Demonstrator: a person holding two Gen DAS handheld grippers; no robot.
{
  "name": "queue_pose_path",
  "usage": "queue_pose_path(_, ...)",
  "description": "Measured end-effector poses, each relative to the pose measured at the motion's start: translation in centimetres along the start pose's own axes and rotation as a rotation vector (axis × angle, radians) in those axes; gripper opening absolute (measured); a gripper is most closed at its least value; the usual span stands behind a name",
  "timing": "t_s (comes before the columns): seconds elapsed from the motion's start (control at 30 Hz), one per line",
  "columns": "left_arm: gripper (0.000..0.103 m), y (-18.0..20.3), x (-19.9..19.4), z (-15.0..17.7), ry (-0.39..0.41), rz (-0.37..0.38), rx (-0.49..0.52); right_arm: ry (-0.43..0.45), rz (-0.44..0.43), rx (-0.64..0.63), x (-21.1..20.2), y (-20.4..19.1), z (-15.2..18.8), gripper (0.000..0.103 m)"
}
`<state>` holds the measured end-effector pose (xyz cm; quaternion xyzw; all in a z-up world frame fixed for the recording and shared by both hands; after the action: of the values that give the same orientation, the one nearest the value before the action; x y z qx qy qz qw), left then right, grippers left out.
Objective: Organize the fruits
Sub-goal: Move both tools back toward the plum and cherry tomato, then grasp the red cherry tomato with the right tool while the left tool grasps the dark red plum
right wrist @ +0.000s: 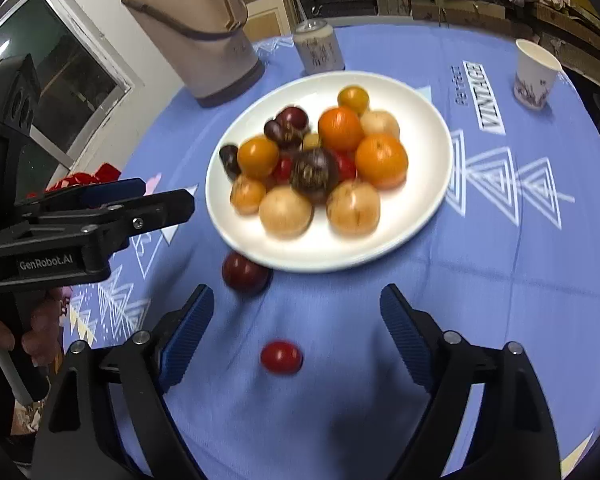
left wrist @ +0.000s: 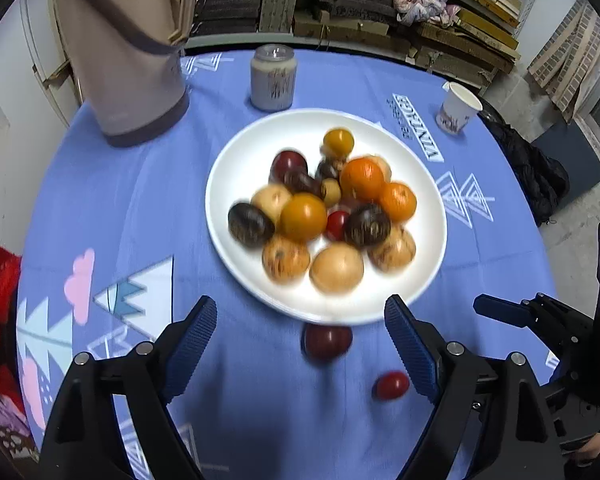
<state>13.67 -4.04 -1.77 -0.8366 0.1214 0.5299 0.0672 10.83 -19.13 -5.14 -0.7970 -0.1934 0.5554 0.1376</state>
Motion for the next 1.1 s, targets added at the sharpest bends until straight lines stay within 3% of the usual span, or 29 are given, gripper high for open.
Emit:
queue_pose_path(0.17,0.087,0.0,0.1,2.2,-0.037,0.005,-0.02,-0.026,0.052,-0.058,0.4,-0.5,2.2,0.09)
queue_pose_path(0.4,0.088,-0.8,0.7,4.8,-0.091,-0.012,-0.049,-0.051,0.065,-0.15,1.6,-1.9,4.2,0.09)
queue_pose_path(0.73,0.088,-1.5,1.2,6.9,-0.134,-0.014,-0.068,-0.113,0.08,-0.189,4.6,-2.4,5.4,0.065)
queue_pose_path(0.87,0.088,-1.8,1.7,7.1,-0.148,-0.012,-0.074,-0.114,0.091,-0.211,5.7,-2.9,5.4,0.06)
queue_pose_path(0.97,0.088,-1.8,1.9,7.2,-0.153,-0.009,-0.075,-0.119,0.13,-0.249,6.6,-3.2,5.5,0.05)
queue_pose_path(1.03,0.088,-1.7,2.1,7.1,-0.157,-0.005,-0.073,-0.137,0.128,-0.237,7.2,-2.8,5.5,0.032)
queue_pose_path(1.1,0.088,-1.6,2.2,6.9,-0.158,0.001,-0.067,-0.136,0.114,-0.223,7.2,-2.5,5.4,0.032)
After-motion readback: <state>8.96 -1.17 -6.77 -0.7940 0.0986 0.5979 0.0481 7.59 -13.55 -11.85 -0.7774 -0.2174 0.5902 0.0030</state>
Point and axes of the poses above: each gripper's, at about its wrist camera, not at the fingertips, and x roughly the way its jaws point, y to its right, z to its underside, the point moved 3 cm from there along x, roughly the way its jaws point, and after that the axes turned 11 degrees about x, right-handed, at the moved point
